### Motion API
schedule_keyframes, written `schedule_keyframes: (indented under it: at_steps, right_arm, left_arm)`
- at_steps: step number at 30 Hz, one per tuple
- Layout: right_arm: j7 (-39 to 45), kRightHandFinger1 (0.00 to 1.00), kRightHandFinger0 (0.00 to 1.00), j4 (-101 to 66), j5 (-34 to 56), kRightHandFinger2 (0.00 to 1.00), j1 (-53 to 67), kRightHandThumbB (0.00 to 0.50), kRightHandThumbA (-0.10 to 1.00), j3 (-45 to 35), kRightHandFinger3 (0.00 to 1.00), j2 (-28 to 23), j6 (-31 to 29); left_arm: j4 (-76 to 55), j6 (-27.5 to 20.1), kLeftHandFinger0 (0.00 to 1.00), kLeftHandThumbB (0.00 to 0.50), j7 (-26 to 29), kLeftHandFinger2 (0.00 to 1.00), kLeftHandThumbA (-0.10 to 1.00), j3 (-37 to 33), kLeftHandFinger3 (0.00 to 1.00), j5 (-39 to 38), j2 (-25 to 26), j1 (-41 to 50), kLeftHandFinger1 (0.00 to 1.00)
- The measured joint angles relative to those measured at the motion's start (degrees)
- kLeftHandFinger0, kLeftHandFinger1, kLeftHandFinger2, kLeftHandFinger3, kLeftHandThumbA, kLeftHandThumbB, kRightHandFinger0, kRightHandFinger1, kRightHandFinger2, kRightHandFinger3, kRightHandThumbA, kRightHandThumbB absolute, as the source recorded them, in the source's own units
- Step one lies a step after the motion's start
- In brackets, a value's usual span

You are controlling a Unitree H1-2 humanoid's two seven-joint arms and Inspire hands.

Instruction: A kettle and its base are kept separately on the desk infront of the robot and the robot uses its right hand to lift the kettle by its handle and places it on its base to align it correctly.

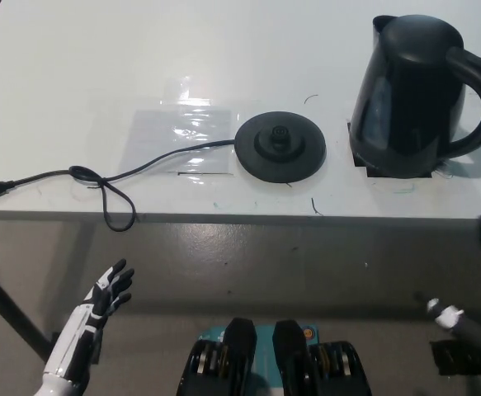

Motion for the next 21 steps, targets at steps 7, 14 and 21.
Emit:
schedule_keyframes:
  at_steps: [7,14,21]
  right_arm:
    - [0.12,1.00,1.00,-6.26,3.15,1.00,-6.06,0.278,1.00,-4.44,1.00,-4.02,2.14]
    - [2.13,1.00,1.00,-3.62,10.75,1.00,-15.81,0.324,1.00,-6.27,1.00,-9.79,8.03]
    - [3.95,1.00,1.00,4.10,14.88,1.00,-23.34,0.237,1.00,-6.60,1.00,-12.05,12.25]
  left_arm:
    - [-0.01,-0.24,1.00,0.174,-0.10,1.00,1.00,-0.24,1.00,-0.05,0.01,-0.01,1.00]
    - [-0.02,-0.39,1.00,0.176,-0.25,1.00,1.00,-0.35,1.00,-0.08,0.02,-0.03,1.00]
    - [-0.02,-0.60,1.00,0.173,-0.69,1.00,1.00,-0.40,1.00,-0.10,0.03,-0.03,1.00]
